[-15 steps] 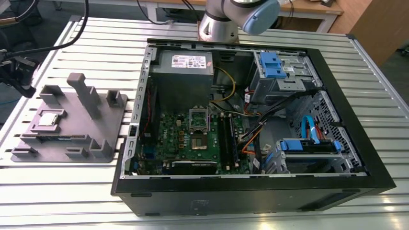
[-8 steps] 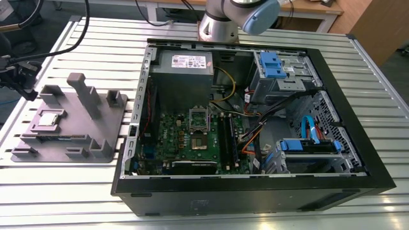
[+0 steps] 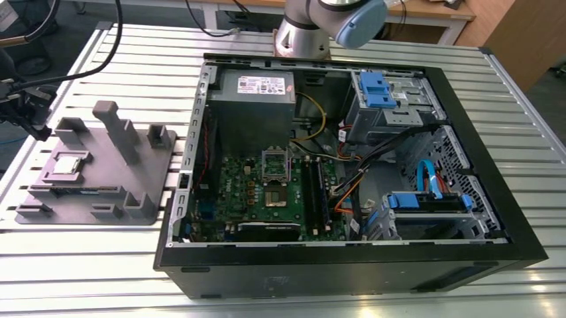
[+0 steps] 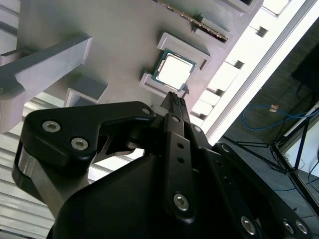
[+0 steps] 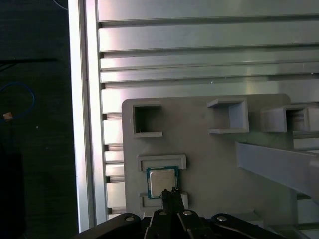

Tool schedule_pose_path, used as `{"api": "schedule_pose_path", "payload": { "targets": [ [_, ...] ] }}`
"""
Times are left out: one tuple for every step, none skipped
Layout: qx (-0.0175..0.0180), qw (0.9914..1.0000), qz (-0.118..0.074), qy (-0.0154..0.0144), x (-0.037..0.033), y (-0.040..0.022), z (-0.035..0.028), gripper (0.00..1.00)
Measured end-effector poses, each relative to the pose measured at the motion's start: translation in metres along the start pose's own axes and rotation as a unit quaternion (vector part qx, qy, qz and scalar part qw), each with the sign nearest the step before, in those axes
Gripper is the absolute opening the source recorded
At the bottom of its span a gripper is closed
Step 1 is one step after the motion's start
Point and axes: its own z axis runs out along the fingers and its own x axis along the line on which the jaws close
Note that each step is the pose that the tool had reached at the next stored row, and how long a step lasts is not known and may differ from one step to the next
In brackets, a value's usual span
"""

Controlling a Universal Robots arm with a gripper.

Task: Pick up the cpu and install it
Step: 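Pick up the cpu and move it towards the insertion slot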

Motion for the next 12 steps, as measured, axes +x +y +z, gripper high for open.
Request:
{"api": "schedule_pose_path", "payload": {
  "targets": [
    [0.0,1.0,0.0,0.0,0.0,0.0,0.0,0.11],
    [0.0,1.0,0.0,0.0,0.0,0.0,0.0,0.11],
    [0.0,1.0,0.0,0.0001,0.0,0.0,0.0002,0.11],
    [0.0,1.0,0.0,-0.0001,0.0001,-0.0001,0.0007,0.11],
    [-0.0001,1.0,0.0,-0.0001,0.0001,-0.0001,0.0013,0.11],
    [0.0,1.0,0.0,0.0,0.0002,-0.0001,0.0019,0.11],
    [0.0,1.0,0.0,0.0,0.0003,-0.0001,0.0027,0.11],
    [0.0001,1.0,0.0,0.0,0.0005,-0.0002,0.0035,0.11],
    [0.0003,1.0,0.0,0.0,0.0009,-0.0002,0.0043,0.11],
    [0.0004,1.0,0.0,0.0,0.0011,-0.0003,0.0053,0.11],
    [0.0005,1.0,0.0,-0.0001,0.0014,-0.0004,0.0065,0.11],
    [0.0007,1.0,0.0,-0.0001,0.0017,-0.0004,0.0077,0.11]
  ]
}}
